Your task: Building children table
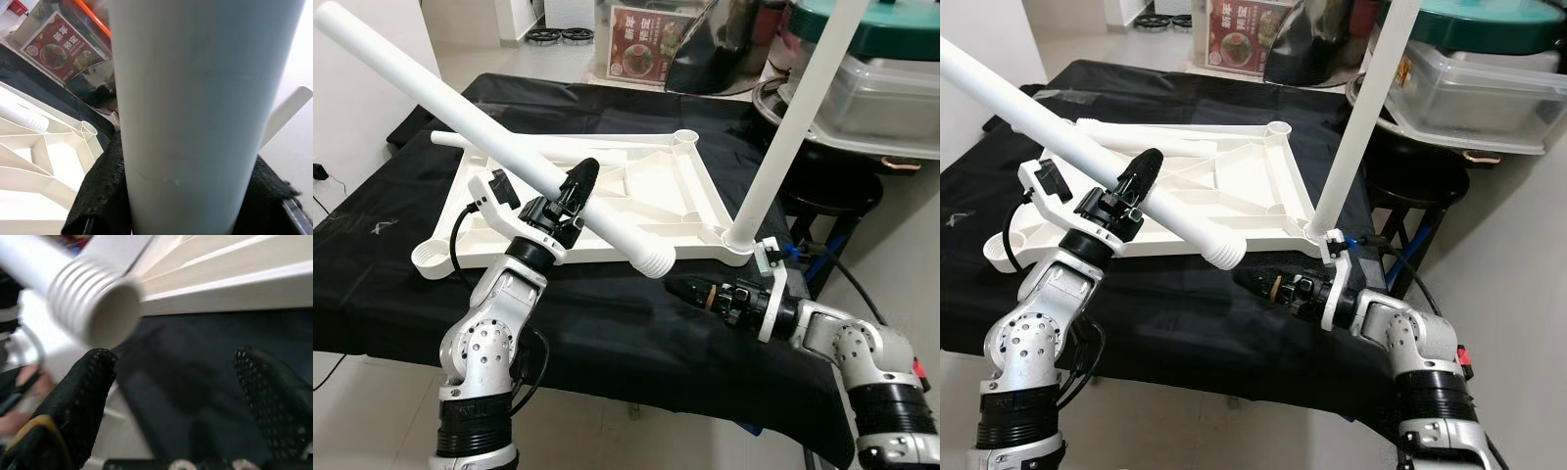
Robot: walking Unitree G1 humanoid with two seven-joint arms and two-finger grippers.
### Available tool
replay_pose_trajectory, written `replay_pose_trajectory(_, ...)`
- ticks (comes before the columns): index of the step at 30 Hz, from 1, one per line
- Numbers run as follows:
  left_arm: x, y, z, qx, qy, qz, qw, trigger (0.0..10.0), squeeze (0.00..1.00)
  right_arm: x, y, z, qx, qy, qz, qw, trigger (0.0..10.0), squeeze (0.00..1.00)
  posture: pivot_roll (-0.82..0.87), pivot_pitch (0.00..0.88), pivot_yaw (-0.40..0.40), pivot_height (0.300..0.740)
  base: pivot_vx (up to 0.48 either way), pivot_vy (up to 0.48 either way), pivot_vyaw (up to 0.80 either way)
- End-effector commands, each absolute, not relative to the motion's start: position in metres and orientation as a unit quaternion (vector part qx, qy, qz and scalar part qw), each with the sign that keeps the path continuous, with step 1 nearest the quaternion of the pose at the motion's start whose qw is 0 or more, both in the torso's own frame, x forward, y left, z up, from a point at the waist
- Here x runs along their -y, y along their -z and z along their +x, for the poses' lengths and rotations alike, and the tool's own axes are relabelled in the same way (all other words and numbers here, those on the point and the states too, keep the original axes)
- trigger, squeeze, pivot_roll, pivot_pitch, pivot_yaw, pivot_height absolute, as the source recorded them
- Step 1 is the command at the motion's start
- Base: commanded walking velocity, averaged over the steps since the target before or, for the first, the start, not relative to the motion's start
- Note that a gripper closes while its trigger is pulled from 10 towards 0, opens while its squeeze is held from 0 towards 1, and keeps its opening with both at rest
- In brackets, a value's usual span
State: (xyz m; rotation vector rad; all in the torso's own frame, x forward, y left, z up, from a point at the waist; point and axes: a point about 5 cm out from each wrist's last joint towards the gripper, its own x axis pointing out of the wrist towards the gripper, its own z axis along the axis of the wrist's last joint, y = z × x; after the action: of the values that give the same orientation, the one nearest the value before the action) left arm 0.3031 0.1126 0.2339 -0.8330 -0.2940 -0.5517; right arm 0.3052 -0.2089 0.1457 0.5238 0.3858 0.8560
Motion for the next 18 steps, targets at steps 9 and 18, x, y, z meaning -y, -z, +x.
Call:
replay_pose_trajectory(9, -0.109, -0.225, 0.3, 0.081, 0.328, -0.251, 0.907, 10.0, 0.0, 0.236, -0.21, 0.325, -0.041, -0.363, 0.099, 0.926, 10.0, 0.0, 0.1, 0.052, -0.07, 0.74, 0.0, 0.0, 0.0)
replay_pose_trajectory(18, -0.121, -0.23, 0.309, 0.092, 0.33, -0.127, 0.931, 10.0, 0.0, 0.203, -0.246, 0.328, 0.027, -0.378, 0.018, 0.925, 10.0, 0.0, 0.1, 0.04, -0.067, 0.74, 0.0, 0.0, 0.0)
